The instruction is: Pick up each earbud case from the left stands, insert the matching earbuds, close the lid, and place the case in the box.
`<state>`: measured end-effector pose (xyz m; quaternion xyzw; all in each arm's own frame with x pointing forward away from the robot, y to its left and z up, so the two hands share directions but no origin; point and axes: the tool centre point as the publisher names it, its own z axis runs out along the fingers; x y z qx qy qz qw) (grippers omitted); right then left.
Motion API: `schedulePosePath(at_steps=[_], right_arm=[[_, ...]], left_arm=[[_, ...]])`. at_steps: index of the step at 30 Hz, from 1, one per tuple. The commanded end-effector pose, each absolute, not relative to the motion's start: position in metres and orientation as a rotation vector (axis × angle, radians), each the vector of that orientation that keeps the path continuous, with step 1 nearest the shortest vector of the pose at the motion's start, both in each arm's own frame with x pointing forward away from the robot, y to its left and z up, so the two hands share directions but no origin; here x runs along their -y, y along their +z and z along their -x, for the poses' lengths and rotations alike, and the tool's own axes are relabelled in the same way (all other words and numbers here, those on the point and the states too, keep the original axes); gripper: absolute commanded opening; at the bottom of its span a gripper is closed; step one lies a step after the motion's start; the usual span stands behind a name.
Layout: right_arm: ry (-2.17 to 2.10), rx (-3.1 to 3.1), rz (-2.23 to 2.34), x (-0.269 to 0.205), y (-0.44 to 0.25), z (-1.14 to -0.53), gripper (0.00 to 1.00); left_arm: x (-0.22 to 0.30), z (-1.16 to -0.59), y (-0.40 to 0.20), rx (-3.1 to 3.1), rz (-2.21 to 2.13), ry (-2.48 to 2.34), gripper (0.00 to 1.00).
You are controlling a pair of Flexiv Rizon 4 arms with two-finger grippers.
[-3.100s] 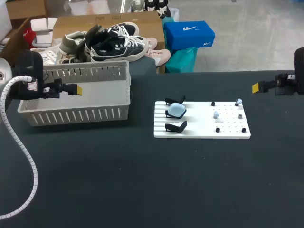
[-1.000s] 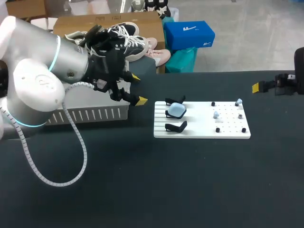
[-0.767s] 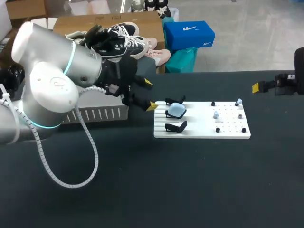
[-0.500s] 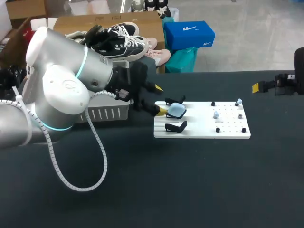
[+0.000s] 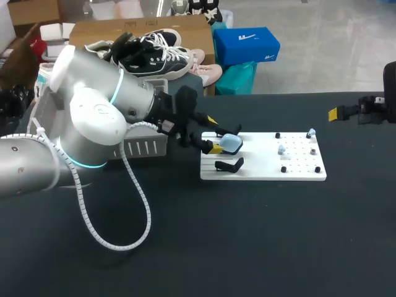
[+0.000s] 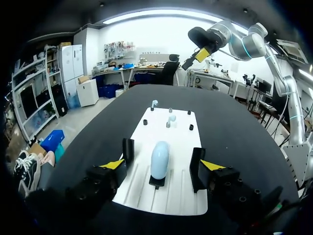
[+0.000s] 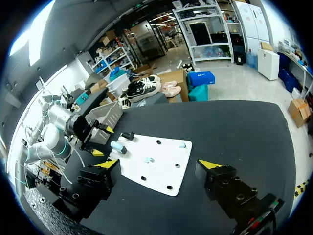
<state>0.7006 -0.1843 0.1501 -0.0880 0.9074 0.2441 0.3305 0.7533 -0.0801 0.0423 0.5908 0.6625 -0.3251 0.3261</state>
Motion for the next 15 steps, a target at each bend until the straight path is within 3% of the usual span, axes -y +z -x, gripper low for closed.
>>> schedulePosePath(at_steps=[1, 15], right_arm=[[0.637, -2.373, 0.231, 0.184, 0.150, -0.701, 1.00], [0.637, -2.373, 0.231, 0.184, 0.150, -0.701, 1.00]], left_arm=[[0.087, -0.763, 0.036, -1.732, -1.563, -0.867, 1.00], [0.090, -0.757, 0.024, -1.762, -1.532, -0.842, 1.00]])
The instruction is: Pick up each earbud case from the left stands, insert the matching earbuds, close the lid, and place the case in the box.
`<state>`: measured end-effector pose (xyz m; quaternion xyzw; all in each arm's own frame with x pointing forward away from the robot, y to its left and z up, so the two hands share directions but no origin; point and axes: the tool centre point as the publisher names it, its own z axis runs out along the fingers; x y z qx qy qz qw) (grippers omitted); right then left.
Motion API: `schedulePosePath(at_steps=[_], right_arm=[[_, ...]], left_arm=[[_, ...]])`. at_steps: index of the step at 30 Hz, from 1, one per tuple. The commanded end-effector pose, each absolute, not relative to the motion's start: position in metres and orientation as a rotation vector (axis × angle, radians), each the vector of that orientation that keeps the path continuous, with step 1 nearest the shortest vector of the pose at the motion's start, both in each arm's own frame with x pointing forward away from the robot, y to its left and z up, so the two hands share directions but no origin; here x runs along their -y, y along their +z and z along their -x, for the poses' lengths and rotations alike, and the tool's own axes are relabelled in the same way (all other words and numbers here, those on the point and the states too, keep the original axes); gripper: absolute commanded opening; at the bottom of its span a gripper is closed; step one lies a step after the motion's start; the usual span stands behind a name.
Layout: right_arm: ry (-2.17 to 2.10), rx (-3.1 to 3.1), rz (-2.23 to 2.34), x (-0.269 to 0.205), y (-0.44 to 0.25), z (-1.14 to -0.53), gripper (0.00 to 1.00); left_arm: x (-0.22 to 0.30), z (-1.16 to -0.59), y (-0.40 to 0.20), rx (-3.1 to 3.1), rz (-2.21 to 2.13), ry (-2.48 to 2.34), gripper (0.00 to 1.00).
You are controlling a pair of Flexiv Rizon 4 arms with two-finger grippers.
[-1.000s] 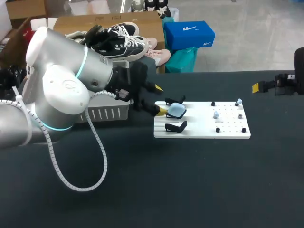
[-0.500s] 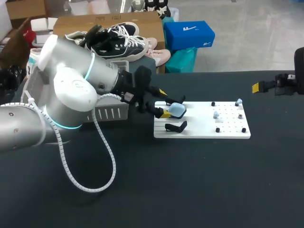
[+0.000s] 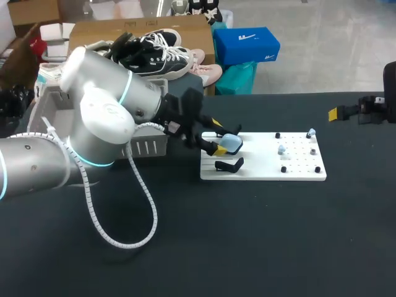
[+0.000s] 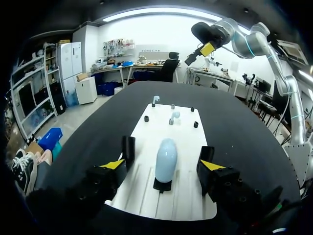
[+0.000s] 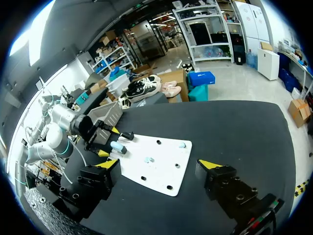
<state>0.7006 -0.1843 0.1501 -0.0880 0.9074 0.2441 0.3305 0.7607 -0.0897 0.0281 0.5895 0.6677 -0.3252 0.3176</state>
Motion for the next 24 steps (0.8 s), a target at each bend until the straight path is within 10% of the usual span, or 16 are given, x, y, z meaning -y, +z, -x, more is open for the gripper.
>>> schedulePosePath(at_steps=[1, 11, 24], right_arm=[[0.637, -2.373, 0.231, 0.1842, 0.1495, -0.7010, 1.00], [0.637, -2.373, 0.231, 0.1842, 0.1495, -0.7010, 1.00], [0.637, -2.373, 0.231, 0.1842, 0.1495, -0.7010, 1.00]], left_arm=[[0.0907, -0.7563, 0.0232, -1.766, -1.529, -0.839, 1.00], [0.0957, -0.7536, 0.0173, -1.767, -1.549, -0.848, 0.98], [0.0989, -0.7484, 0.0185, -1.760, -1.562, -0.864, 0.57]])
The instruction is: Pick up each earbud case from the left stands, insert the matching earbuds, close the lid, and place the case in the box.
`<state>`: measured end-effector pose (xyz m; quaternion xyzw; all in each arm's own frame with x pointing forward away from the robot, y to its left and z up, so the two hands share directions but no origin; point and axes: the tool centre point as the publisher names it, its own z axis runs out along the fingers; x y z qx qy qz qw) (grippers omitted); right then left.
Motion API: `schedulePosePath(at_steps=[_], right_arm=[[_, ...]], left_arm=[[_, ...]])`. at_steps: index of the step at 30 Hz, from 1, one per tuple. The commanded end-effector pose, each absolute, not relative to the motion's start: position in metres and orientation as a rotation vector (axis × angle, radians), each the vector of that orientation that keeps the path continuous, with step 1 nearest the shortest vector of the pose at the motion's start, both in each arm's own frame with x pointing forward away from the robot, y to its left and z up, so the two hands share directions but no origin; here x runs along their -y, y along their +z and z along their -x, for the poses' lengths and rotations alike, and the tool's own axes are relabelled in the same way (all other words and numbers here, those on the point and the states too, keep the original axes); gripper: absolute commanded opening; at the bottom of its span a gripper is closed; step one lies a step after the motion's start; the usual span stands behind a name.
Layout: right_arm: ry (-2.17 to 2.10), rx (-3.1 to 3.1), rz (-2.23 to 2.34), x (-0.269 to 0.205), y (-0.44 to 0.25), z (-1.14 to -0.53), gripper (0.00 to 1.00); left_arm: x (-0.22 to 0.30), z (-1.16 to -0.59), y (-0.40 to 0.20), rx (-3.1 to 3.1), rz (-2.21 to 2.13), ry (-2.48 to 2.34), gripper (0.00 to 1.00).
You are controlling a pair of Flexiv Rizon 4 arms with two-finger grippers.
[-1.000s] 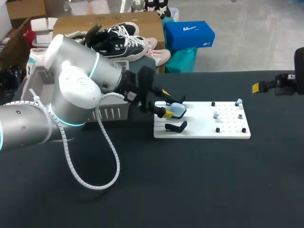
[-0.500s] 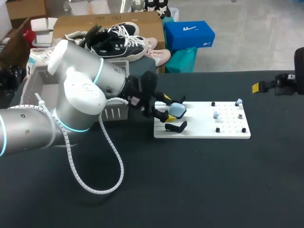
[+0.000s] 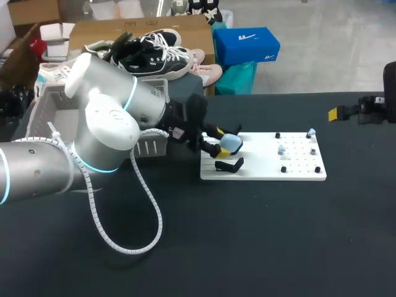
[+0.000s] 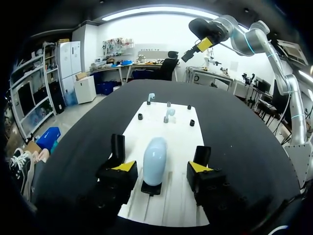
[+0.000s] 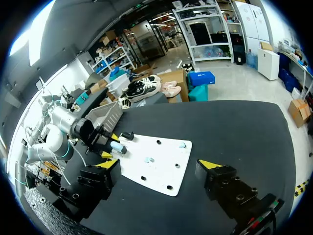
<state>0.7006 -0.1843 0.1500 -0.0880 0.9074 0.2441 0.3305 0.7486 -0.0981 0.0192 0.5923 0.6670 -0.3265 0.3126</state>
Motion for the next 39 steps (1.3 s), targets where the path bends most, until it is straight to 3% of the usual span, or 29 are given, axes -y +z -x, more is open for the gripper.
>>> schedulePosePath(at_steps=[1, 11, 12, 20, 39], right_arm=[[0.637, -2.373, 0.231, 0.1842, 0.1495, -0.7010, 1.00], [0.637, -2.373, 0.231, 0.1842, 0.1495, -0.7010, 1.00], [0.637, -2.373, 0.231, 0.1842, 0.1495, -0.7010, 1.00], [0.637, -2.373, 0.231, 0.1842, 0.1495, -0.7010, 1.00], [0.637, -2.373, 0.231, 0.1842, 0.1495, -0.7010, 1.00]], left_arm=[[0.0995, -0.7480, 0.0183, -1.762, -1.562, -0.865, 0.50], [0.1036, -0.7450, 0.0152, -1.782, -1.553, -0.874, 0.50], [0.1036, -0.7448, 0.0152, -1.786, -1.547, -0.873, 0.54], [0.1026, -0.7443, 0.0163, -1.797, -1.520, -0.856, 0.58], [0.0957, -0.7459, 0.0151, -1.829, -1.472, -0.824, 0.48]])
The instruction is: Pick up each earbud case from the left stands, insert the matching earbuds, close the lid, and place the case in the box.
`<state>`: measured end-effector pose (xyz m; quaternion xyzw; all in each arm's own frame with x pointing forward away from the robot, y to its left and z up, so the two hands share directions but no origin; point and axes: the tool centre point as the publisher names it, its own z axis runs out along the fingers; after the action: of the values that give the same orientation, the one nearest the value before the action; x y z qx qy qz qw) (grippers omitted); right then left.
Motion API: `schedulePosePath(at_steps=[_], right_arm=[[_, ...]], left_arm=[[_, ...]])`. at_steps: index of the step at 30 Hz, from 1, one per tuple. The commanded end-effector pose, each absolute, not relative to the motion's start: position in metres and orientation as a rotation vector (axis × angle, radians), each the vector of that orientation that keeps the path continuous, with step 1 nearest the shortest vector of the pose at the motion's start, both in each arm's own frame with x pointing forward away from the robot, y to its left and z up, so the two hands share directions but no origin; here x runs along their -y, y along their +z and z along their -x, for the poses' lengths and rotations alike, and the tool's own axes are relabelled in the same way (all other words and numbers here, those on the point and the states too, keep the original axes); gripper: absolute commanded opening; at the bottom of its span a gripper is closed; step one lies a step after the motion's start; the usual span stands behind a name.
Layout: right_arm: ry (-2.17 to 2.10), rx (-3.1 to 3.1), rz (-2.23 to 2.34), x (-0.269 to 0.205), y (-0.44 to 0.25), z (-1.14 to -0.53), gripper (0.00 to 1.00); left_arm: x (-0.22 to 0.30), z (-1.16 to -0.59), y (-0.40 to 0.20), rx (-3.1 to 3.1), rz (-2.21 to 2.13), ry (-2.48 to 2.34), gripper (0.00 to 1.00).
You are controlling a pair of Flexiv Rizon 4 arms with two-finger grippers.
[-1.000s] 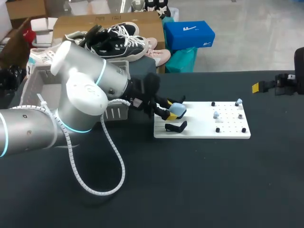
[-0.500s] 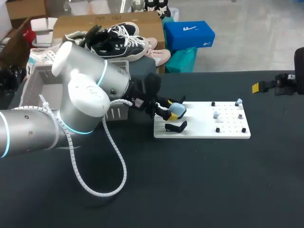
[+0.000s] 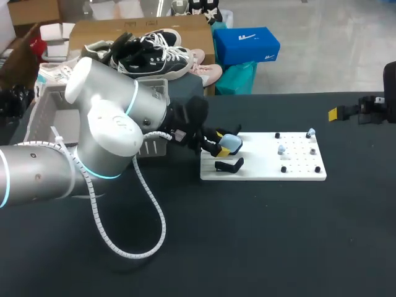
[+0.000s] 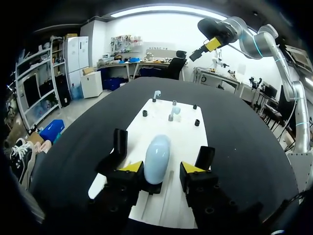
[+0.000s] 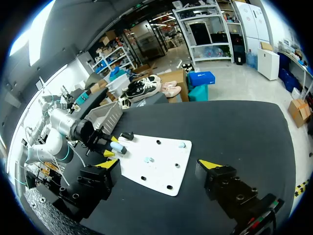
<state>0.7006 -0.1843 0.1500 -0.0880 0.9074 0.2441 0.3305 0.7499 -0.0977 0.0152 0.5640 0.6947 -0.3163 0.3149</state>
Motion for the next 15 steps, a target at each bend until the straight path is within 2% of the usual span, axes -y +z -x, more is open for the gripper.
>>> schedulePosePath(at_steps=[1, 6, 12, 14, 15], right_arm=[[0.637, -2.373, 0.231, 0.1842, 0.1495, -0.7010, 1.00], [0.637, -2.373, 0.231, 0.1842, 0.1495, -0.7010, 1.00], [0.637, -2.373, 0.231, 0.1842, 0.1495, -0.7010, 1.00], [0.637, -2.373, 0.231, 0.1842, 0.1495, -0.7010, 1.00], [0.637, -2.373, 0.231, 0.1842, 0.1495, -0.7010, 1.00]], left_arm=[[0.0956, -0.7462, 0.0154, -1.832, -1.465, -0.818, 0.48], [0.0936, -0.7478, 0.0150, -1.844, -1.450, -0.800, 0.44], [0.0939, -0.7484, 0.0144, -1.849, -1.443, -0.795, 0.18], [0.0945, -0.7485, 0.0148, -1.848, -1.443, -0.794, 0.00], [0.0947, -0.7484, 0.0152, -1.848, -1.442, -0.794, 0.00]])
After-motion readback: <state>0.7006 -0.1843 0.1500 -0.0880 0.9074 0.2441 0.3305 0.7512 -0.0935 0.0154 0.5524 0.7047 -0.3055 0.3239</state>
